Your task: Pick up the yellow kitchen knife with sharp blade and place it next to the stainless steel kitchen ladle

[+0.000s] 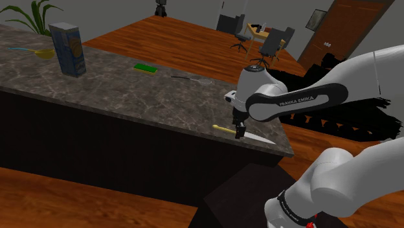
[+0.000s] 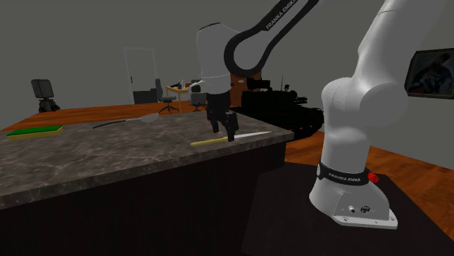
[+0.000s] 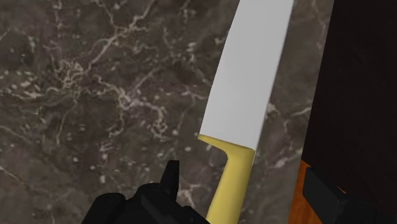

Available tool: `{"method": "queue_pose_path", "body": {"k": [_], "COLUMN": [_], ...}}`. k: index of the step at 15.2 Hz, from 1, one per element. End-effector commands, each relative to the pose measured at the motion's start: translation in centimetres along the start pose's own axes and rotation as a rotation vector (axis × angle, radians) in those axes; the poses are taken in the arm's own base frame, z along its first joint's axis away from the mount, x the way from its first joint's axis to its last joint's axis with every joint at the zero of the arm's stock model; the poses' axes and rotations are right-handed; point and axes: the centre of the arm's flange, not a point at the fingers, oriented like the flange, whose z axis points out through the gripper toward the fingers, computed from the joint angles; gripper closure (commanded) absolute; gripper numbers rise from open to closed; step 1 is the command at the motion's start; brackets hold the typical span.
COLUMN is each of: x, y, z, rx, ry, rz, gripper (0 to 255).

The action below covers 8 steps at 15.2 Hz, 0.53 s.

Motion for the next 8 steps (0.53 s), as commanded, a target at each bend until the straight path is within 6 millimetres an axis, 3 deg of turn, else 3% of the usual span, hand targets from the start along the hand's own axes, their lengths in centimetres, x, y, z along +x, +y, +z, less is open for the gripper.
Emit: {"method": "queue_pose_path", "body": {"k": [1, 7, 8], "x": [-0.04, -0.03, -0.03], "y": [0.03, 0.03, 0.03], "z": [0.46, 0.46, 0.46], "rx": [0.0, 0.0, 0.0], "ry": [0.001, 0.001, 0.001], "rz": [0.0, 0.0, 0.0], "gripper": [0, 0, 255]}}
